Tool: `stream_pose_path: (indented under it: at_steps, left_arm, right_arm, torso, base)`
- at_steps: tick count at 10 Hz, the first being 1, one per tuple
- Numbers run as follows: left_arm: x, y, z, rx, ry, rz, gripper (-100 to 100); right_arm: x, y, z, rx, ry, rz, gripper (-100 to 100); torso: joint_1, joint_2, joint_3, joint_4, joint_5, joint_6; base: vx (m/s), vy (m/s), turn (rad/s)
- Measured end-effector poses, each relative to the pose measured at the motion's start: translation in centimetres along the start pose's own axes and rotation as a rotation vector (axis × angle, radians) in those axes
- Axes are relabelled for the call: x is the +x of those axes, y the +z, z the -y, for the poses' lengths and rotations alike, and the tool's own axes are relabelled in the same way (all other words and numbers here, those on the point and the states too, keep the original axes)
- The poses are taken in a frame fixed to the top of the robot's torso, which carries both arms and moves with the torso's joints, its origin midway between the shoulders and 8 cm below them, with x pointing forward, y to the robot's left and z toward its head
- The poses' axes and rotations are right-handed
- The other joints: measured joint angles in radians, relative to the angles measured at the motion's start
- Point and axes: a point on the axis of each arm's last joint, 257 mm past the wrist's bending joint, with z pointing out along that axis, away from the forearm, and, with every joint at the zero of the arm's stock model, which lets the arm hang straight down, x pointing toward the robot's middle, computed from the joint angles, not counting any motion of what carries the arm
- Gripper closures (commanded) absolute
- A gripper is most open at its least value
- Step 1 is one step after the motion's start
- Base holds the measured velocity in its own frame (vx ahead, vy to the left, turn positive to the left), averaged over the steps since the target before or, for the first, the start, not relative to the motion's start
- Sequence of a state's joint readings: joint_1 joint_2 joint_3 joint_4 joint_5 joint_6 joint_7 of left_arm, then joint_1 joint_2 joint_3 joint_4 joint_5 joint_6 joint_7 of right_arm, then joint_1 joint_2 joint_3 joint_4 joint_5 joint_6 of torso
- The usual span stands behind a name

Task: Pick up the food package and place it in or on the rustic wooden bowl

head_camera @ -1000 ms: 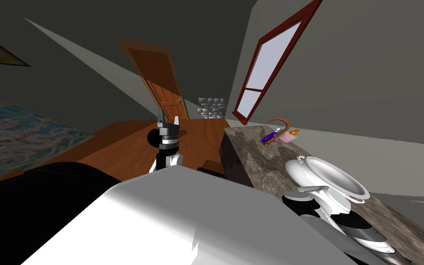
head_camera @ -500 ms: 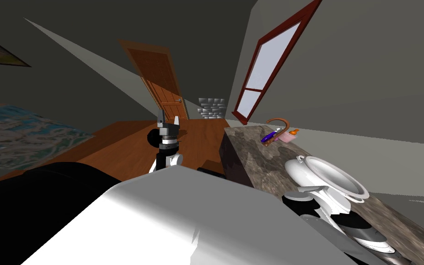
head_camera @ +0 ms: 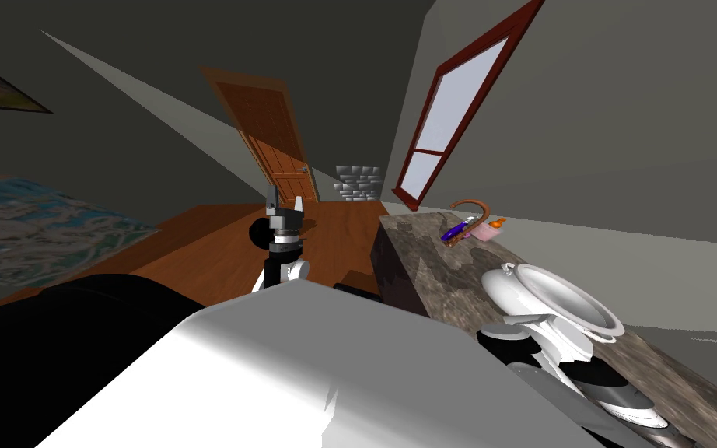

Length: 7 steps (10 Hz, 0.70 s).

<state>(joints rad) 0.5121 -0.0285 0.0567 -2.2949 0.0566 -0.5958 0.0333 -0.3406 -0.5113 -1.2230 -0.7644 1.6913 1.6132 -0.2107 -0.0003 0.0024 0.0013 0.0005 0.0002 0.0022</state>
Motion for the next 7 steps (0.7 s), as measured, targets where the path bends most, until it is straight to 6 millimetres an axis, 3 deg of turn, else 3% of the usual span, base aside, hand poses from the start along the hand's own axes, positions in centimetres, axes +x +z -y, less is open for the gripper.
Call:
stream_pose_path:
  at_steps: [2,7]
  left_arm:
    - [0.0,0.0,0.0,0.000,0.000,0.000,0]
    - [0.0,0.0,0.0,0.000,0.000,0.000,0]
  right_arm:
    - [-2.2,-0.3,-2.3,-0.019,0.035,-0.017,100]
    - [-6.3,-0.6,-5.1,-0.053,0.090,-0.040,100]
  torso:
    - [0.010,-0.007,-0.004,-0.001,0.003,-0.002]
    - [0.008,-0.003,-0.002,0.000,0.005,-0.001]
  base:
    - [0.084,0.119,0.008]
    - [0.050,0.087,0.002]
